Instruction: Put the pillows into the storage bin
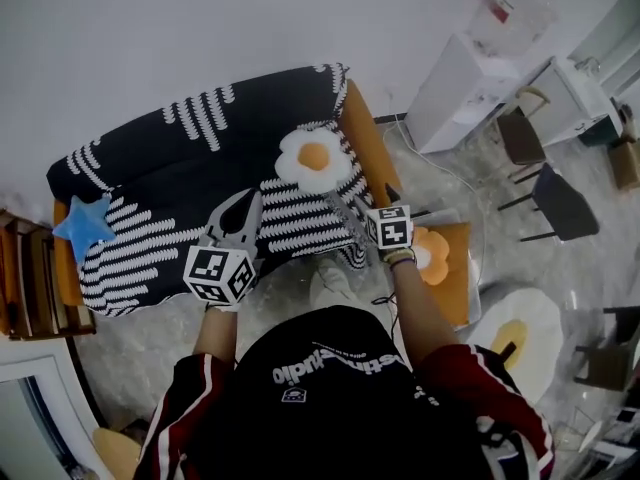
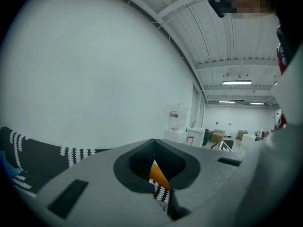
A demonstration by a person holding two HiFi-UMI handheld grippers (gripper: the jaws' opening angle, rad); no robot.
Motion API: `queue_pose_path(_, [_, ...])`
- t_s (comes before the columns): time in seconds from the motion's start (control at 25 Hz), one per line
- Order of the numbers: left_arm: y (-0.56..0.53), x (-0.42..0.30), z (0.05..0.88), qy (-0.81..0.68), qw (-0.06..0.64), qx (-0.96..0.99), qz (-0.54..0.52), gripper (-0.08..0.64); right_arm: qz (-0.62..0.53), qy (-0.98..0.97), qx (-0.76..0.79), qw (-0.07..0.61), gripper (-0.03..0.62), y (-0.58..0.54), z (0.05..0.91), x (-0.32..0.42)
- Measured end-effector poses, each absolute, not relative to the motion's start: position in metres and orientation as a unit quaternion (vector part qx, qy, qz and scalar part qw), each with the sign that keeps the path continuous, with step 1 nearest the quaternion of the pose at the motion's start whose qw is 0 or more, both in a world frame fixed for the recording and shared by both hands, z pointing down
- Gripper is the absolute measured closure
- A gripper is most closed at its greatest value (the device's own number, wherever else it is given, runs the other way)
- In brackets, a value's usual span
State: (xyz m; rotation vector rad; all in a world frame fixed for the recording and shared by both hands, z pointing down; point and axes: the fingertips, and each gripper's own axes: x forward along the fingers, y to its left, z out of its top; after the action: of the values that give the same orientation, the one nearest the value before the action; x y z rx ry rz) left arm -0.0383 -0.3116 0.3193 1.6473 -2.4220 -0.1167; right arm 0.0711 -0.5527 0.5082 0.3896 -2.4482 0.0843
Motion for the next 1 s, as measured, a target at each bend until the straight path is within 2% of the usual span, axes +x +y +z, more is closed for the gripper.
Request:
queue_pose_path(0.4, [-0.403, -0.114, 0.376, -0.825, 0.166, 0.540, 0.001, 0.557, 0.087, -0.921, 0.115, 0.362, 0.241, -0.624, 0.593, -0.017])
queue_pose_path(1.0, [-0.469, -0.178, 0.511, -0.822, 0.266, 0.501, 0.043, 0.557, 0.140, -0.885, 0.071, 0.438, 0.238, -0.675, 0.775, -0.084])
